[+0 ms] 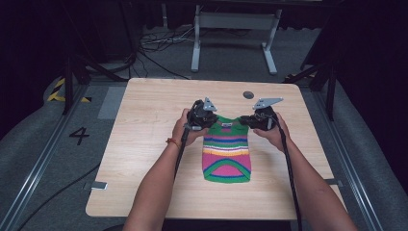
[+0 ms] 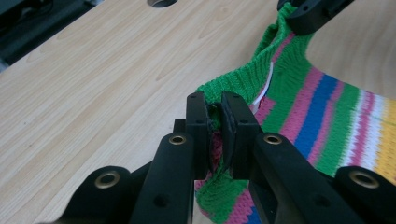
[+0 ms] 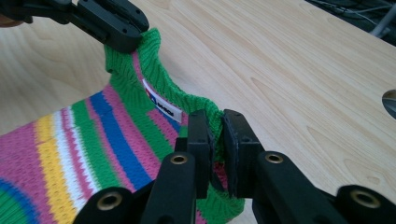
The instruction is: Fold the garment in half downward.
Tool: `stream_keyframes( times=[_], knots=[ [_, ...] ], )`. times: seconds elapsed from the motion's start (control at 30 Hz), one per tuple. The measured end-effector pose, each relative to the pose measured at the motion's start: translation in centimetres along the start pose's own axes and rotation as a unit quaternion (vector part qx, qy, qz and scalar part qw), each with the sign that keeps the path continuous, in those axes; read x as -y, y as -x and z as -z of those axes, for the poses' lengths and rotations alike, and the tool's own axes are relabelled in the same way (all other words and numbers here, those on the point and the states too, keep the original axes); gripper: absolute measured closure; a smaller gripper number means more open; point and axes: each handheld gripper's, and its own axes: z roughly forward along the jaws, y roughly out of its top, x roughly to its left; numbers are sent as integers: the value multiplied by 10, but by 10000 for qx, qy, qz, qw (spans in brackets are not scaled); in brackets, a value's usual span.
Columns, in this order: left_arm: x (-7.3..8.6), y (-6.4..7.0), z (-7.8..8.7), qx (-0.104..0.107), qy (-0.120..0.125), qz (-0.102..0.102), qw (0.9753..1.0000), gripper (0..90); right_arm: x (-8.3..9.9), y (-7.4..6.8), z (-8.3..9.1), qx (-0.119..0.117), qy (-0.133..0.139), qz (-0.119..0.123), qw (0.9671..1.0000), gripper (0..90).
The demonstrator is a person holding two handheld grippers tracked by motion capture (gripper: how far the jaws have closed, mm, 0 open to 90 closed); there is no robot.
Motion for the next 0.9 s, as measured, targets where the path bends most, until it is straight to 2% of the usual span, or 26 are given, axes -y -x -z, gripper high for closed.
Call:
stream_keyframes(
  times=[0.2,0.33,0.5,0.67,0.77,0.9],
  knots=[
    [2,12,16,69,129,-224,9996,824,2,-11,16,-118,78,204,9997,825],
    [6,22,26,128,231,-371,9990,826,6,-20,28,-294,157,349,9988,822],
    [13,36,37,240,235,-606,9976,826,15,-33,38,-544,155,471,9973,817],
    [23,47,45,336,311,-671,9967,826,23,-43,47,-788,181,507,9954,816],
    [28,54,48,376,308,-746,9960,827,27,-51,51,-871,139,584,9944,816],
    [34,61,51,459,320,-738,9957,827,32,-62,54,-959,43,726,9927,815]
  ],
)
